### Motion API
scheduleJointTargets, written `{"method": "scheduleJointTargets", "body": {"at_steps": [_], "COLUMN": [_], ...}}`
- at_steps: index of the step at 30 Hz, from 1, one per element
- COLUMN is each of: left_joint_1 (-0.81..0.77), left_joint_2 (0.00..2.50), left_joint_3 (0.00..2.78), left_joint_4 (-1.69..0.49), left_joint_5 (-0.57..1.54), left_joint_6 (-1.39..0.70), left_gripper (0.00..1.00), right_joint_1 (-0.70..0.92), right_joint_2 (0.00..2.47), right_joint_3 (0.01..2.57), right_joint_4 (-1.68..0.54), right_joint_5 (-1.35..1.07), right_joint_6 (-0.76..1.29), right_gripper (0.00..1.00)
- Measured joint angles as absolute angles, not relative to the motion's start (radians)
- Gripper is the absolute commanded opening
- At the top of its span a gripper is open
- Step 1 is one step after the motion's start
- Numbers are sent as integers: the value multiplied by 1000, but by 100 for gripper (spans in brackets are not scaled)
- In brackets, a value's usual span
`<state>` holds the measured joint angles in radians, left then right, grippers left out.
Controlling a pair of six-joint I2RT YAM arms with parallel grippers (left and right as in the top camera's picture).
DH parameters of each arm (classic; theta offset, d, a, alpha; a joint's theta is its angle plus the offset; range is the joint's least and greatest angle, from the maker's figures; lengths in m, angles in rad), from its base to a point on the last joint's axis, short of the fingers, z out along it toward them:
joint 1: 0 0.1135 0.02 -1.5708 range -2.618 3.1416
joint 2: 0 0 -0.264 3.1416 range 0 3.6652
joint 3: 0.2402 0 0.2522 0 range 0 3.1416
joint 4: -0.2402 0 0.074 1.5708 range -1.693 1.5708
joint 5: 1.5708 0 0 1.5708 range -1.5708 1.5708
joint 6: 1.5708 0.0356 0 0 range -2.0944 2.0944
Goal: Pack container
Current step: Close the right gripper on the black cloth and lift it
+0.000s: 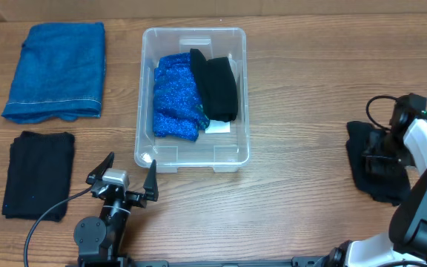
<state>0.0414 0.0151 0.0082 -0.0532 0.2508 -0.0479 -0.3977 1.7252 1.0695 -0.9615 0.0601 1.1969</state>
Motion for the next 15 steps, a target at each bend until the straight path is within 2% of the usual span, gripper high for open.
{"method": "scheduleJointTargets", "body": {"at_steps": [15], "left_joint_1": [41], "left_joint_2": [15], "left_joint_3": [8], "left_joint_4": [-53], "left_joint_5": [251], "left_joint_6": [-48], "left_gripper": [100], "right_joint_1": [-381], "right_joint_2": [1726], "right_joint_3": [1039], "right_joint_4": [-587], "right_joint_5": [-88], "right_joint_6": [1039], "right_gripper": [25]}}
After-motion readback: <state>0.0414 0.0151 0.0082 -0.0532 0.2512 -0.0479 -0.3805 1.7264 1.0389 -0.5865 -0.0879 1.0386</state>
